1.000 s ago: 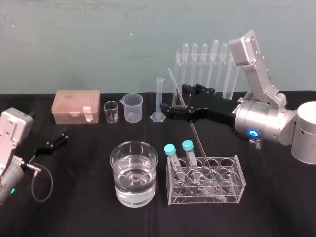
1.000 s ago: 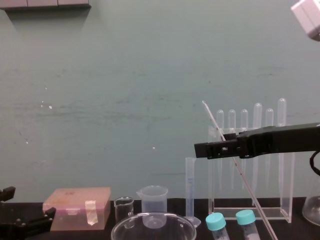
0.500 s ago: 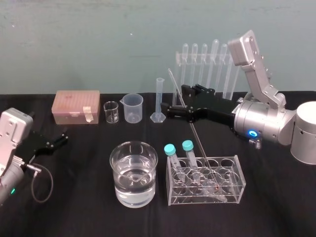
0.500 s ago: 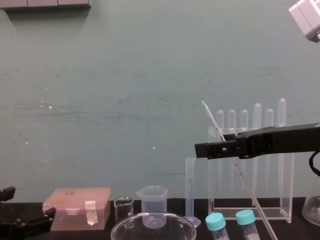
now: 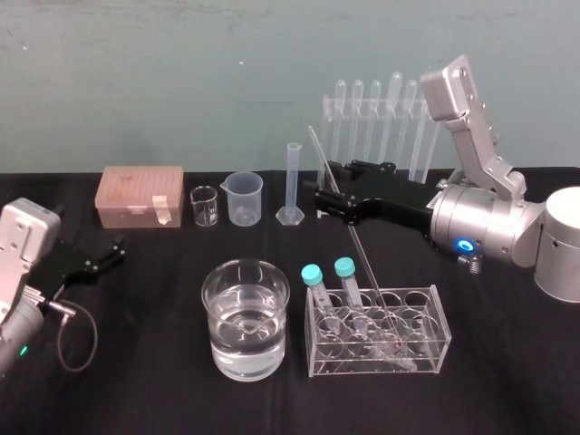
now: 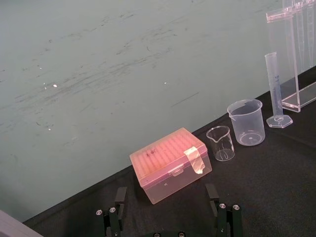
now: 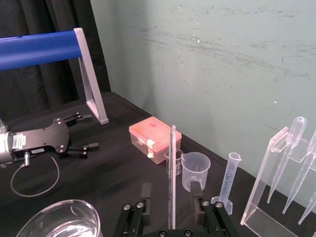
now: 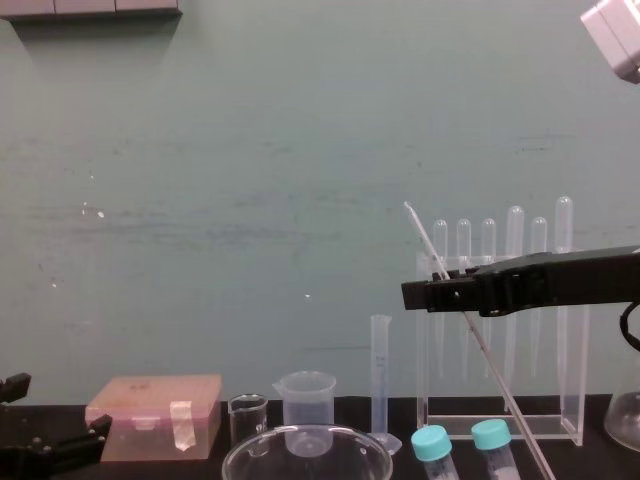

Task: Hold the thermometer with one hand and immerse one end into the beaker, then reinsert it into the test tube rack.

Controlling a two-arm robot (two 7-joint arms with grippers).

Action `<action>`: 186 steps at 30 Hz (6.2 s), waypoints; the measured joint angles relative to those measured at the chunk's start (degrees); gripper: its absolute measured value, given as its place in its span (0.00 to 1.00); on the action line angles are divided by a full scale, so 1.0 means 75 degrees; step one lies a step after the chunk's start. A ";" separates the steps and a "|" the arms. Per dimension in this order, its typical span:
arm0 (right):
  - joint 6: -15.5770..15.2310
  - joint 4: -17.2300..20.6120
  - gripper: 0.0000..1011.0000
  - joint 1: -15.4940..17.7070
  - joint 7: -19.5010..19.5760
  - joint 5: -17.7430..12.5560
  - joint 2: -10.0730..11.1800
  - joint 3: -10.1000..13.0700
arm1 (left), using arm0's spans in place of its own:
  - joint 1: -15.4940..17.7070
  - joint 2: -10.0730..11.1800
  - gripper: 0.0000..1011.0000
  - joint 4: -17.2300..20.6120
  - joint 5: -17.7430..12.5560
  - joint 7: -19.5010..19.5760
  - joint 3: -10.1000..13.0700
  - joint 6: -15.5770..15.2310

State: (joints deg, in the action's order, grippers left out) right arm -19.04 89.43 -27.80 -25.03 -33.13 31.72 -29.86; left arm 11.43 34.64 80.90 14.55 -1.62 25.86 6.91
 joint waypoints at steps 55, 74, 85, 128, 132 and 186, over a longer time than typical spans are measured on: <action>0.2466 0.0815 0.06 0.0066 -0.1224 -0.2092 -0.0232 0.1661 | 0.0000 0.0000 1.00 0.0000 0.0000 0.0000 0.0000 0.0000; 0.2466 -0.0636 0.06 -0.1186 -0.2542 -0.2061 -0.1358 -0.0495 | 0.0000 0.0000 1.00 0.0000 0.0000 0.0000 0.0000 0.0000; 0.3105 -0.1561 0.06 -0.1031 -0.2973 -0.1632 -0.1463 -0.1027 | 0.0000 0.0000 1.00 0.0000 0.0000 0.0000 0.0000 0.0000; 0.3119 -0.1891 0.06 -0.0550 -0.2968 -0.1363 -0.1480 -0.0929 | 0.0000 0.0000 1.00 0.0000 0.0000 0.0001 0.0000 0.0000; 0.3100 -0.1890 0.06 -0.0541 -0.2940 -0.1364 -0.1475 -0.0910 | 0.0000 0.0000 1.00 0.0000 0.0000 0.0000 0.0000 0.0000; 0.3054 -0.1897 0.06 -0.0533 -0.2972 -0.1405 -0.1524 -0.0966 | 0.0000 0.0000 1.00 0.0000 0.0000 0.0000 0.0000 0.0000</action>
State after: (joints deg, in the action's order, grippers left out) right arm 3.87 75.20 -31.79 -47.32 -43.66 20.29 -37.11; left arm 11.43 34.64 80.90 14.55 -1.62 25.86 6.91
